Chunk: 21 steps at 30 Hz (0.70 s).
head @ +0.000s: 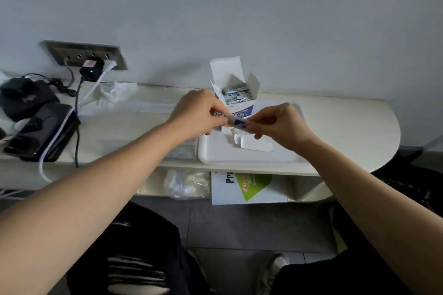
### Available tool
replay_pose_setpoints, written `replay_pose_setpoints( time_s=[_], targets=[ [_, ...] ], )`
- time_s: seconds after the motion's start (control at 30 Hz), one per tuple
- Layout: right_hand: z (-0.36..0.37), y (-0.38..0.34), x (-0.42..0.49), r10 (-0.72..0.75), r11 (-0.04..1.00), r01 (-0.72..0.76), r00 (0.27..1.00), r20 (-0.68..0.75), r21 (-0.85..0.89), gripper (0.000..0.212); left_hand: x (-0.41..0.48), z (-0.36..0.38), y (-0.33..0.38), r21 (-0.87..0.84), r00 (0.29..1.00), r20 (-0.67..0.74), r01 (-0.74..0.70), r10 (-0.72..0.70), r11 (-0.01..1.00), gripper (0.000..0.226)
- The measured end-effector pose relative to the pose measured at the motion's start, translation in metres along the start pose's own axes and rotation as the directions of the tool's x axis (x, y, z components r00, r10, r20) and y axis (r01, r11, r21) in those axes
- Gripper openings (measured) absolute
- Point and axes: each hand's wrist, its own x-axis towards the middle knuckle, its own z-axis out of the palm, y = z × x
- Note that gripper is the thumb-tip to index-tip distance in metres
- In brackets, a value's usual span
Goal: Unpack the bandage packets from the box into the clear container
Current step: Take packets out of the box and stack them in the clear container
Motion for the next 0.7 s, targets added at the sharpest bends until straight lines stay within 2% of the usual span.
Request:
replay_pose_setpoints(
  time_s=[0.07, 0.17, 0.2, 0.27, 0.37, 0.43, 0.53, 0.6, 0.7],
  targets=[
    [0.019, -0.017, 0.010, -0.119, 0.991, 0.115, 0.992, -0.048, -0.071, 0.011, -0.009, -0.024, -0.015, -0.035, 0.998, 0.020, 0.060, -0.059, 0.998, 0.012],
    [0.054, -0.044, 0.027, -0.387, 0.864, 0.324, 0.917, -0.098, -0.385, 0.017, -0.021, -0.052, -0.041, -0.085, 0.993, -0.005, 0.119, -0.120, 0.989, 0.011],
    [0.068, -0.054, 0.032, -0.442, 0.829, 0.377, 0.894, -0.071, -0.414, 0.019, -0.028, -0.060, -0.051, -0.116, 0.990, -0.014, 0.136, -0.139, 0.984, 0.013],
    [0.090, -0.070, 0.039, -0.461, 0.822, 0.425, 0.887, -0.004, -0.378, 0.021, -0.038, -0.071, -0.068, -0.202, 0.985, -0.005, 0.170, -0.174, 0.965, 0.018],
    [0.116, -0.087, 0.046, -0.434, 0.855, 0.424, 0.900, 0.036, -0.297, 0.017, -0.055, -0.081, -0.089, -0.288, 0.970, 0.059, 0.244, -0.237, 0.926, 0.013],
    [0.129, -0.091, 0.054, -0.371, 0.895, 0.365, 0.928, 0.027, -0.257, 0.015, -0.063, -0.087, -0.103, -0.318, 0.952, 0.070, 0.303, -0.297, 0.898, 0.007],
    [0.143, -0.087, 0.072, -0.208, 0.959, 0.216, 0.976, 0.060, -0.185, 0.015, -0.071, -0.094, -0.127, -0.359, 0.912, -0.054, 0.363, -0.407, 0.860, 0.006],
    [0.149, -0.082, 0.082, -0.069, 0.979, 0.088, 0.992, 0.110, -0.182, 0.015, -0.076, -0.096, -0.143, -0.323, 0.876, -0.151, 0.394, -0.458, 0.860, 0.009],
    [0.168, -0.081, 0.095, 0.091, 0.987, -0.056, 0.967, 0.238, -0.150, 0.012, -0.082, -0.094, -0.162, -0.210, 0.807, -0.277, 0.480, -0.523, 0.852, 0.011]
  ],
)
